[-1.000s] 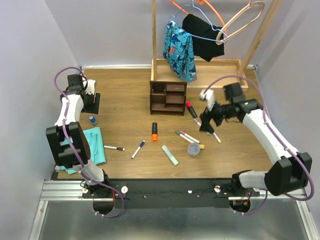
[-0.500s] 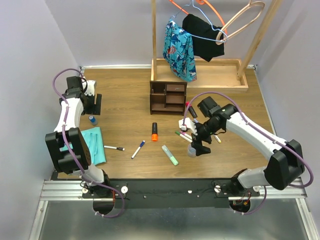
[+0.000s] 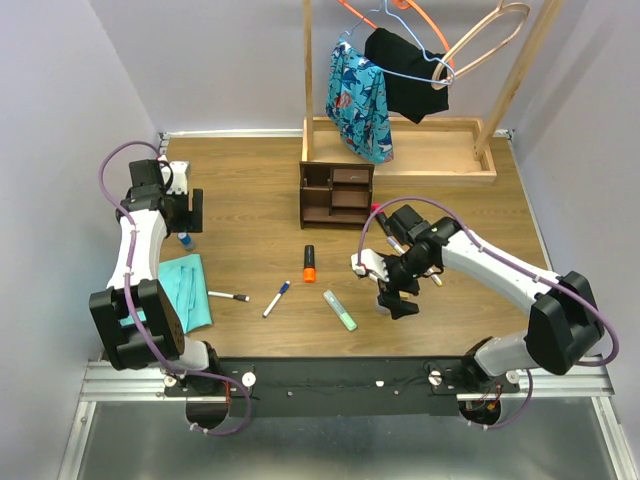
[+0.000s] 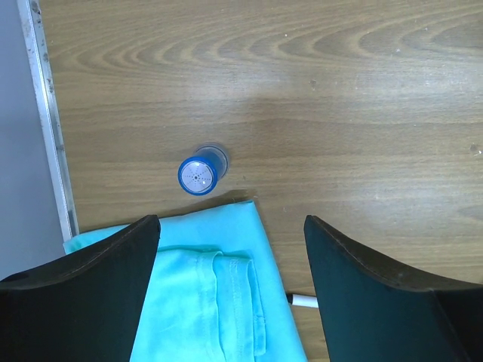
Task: Sort the stationery into containers
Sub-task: Pick up the stationery from the center of the board.
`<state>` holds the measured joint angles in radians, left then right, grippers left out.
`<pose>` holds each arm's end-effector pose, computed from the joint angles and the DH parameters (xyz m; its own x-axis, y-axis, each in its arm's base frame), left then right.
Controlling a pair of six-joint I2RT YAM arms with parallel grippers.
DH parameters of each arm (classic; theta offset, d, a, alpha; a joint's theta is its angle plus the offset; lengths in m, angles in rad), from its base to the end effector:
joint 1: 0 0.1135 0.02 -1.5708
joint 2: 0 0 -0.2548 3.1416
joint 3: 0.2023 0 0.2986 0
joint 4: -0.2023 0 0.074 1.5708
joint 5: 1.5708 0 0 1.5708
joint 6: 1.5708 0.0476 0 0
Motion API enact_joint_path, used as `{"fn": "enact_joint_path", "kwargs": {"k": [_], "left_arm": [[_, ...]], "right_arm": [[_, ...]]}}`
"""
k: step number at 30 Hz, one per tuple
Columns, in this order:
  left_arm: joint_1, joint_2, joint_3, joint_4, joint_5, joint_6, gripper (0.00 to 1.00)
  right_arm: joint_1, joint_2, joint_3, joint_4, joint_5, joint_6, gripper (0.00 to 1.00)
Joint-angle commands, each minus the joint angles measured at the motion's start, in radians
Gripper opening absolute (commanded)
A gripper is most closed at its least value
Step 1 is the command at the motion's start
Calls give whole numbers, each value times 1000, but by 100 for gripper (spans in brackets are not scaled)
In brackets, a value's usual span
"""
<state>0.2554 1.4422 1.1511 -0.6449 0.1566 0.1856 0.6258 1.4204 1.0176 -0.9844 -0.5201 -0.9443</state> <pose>0.3468 0.0829 0.2423 -0.7952 -0.0192 -0.6060 -0.0135 0.9998 -0.0140 0.2256 0.1923 0.1926 0.0041 -0.8644 -0.5029 -0.9867 -0.0853 0.1386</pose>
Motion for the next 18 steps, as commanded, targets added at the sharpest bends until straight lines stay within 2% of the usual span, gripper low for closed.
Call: {"fn": "enact_joint_path", "kwargs": {"k": [1,12,18], "left_arm": [[5,-48,-25,22,32,-32,86],[5,-71,-73,33,44,-58,86],[5,-65,-87,48,44,-64,86]], "right_arm": [[9,14,-40,72,46,12,98],[11,23,-94,200,77,61,97],[11,25,-126,227,92,75,89]]}}
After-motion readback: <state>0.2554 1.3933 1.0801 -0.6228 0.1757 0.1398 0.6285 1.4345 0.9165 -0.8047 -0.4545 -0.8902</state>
